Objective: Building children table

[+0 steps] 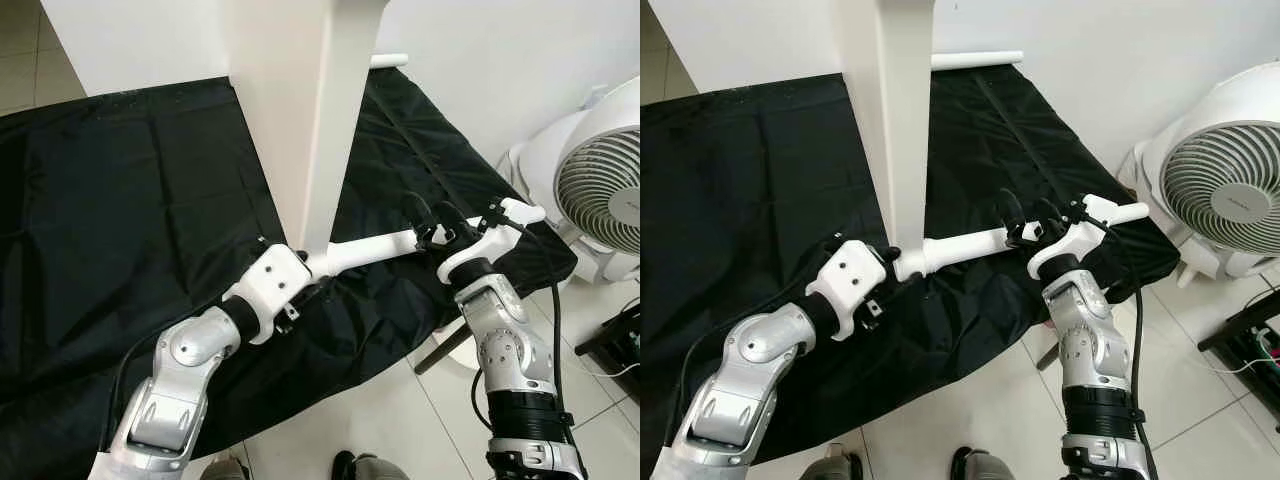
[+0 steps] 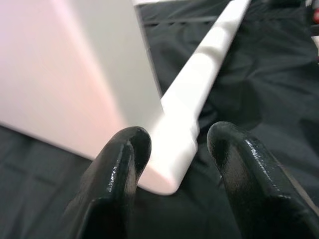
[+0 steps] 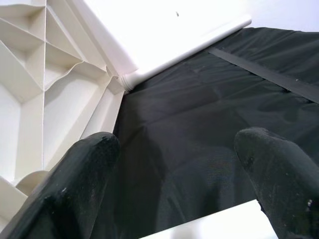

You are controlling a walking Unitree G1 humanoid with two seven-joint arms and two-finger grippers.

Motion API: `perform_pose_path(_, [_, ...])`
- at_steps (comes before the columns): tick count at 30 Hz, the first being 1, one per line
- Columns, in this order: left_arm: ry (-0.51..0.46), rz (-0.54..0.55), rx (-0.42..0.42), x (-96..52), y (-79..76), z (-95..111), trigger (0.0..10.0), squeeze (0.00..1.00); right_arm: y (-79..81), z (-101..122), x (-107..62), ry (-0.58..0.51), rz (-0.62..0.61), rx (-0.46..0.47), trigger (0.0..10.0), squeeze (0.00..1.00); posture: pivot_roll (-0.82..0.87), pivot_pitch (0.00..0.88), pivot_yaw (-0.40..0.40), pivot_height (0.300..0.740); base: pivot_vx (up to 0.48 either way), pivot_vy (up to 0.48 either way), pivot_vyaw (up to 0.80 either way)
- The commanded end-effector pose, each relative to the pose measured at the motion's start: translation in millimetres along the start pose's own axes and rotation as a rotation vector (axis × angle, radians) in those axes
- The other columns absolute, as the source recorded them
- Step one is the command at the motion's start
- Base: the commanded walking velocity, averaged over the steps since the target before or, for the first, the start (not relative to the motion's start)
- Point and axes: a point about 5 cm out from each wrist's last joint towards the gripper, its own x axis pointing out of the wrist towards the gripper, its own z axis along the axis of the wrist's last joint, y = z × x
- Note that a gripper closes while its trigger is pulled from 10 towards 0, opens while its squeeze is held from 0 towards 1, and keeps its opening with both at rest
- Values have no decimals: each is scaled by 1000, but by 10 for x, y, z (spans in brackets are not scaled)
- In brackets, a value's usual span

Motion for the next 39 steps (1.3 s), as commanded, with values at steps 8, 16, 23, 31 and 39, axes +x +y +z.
perform_pose_path(8, [78, 356, -155, -103, 256, -113, 10000, 1000, -27, -50, -12, 7, 13, -47, 10000, 1000, 130, 118, -69, 740, 0, 0, 0])
perform_pose_path(16, [65, 332, -166, -22, 211, -54, 10000, 788, 0, -54, 10, 17, 35, -99, 10000, 306, 118, 115, -68, 740, 0, 0, 0])
perform_pose_path(23, [85, 372, -145, 37, 222, -57, 10000, 0, 3, -56, 40, 24, -1, -159, 10000, 0, 107, 104, -66, 740, 0, 0, 0])
perform_pose_path(31, [117, 407, -182, 25, 233, -17, 10000, 0, 26, -60, 76, 6, -24, -168, 10000, 0, 115, 102, -67, 740, 0, 0, 0])
perform_pose_path(39, [102, 372, -222, 95, 120, 56, 10000, 0, 79, -64, 100, 5, 0, -180, 10000, 0, 115, 113, -75, 740, 0, 0, 0])
